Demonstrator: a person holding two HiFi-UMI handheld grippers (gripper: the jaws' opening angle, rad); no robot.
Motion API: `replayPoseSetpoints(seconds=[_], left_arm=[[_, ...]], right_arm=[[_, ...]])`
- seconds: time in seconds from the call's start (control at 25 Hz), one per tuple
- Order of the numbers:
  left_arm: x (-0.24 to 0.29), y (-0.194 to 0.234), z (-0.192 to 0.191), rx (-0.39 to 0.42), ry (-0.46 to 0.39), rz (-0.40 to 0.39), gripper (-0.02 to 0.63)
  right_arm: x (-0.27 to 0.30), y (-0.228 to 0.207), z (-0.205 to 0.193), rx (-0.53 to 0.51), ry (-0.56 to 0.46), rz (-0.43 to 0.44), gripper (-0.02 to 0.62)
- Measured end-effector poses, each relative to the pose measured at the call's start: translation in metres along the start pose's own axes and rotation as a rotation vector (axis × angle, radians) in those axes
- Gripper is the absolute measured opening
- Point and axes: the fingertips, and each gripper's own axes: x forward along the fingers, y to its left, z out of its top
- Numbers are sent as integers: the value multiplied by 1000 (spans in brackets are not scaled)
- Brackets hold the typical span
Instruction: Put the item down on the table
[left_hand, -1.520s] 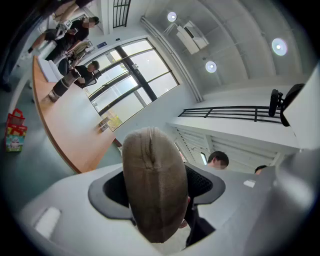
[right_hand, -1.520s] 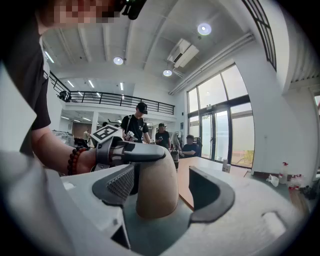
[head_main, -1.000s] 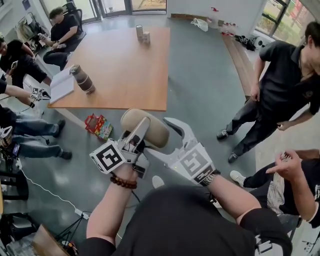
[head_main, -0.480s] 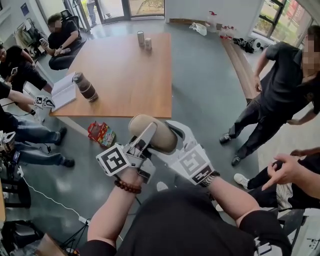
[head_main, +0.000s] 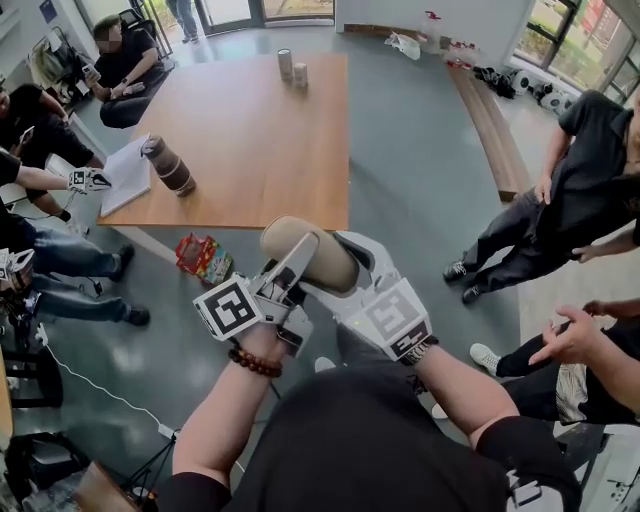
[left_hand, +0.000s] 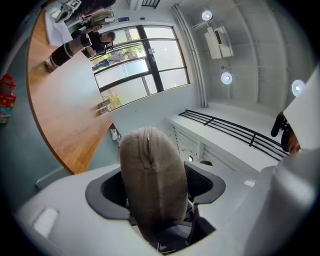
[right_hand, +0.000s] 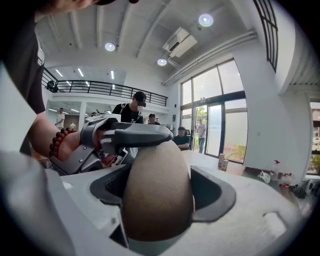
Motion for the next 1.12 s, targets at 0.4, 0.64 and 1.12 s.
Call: replayPoseSetpoints(seconds=[0.4, 0.64, 1.12], left_arm=[[13, 32, 40, 255, 11, 116, 396], [13, 57, 53, 356, 2, 176, 393], [57, 110, 107, 548, 23, 359, 312]], right_arm=[[30, -43, -3, 49, 5, -15, 353], [45, -69, -19, 63, 32, -35, 353], [107, -169, -29, 82, 96, -48, 353]])
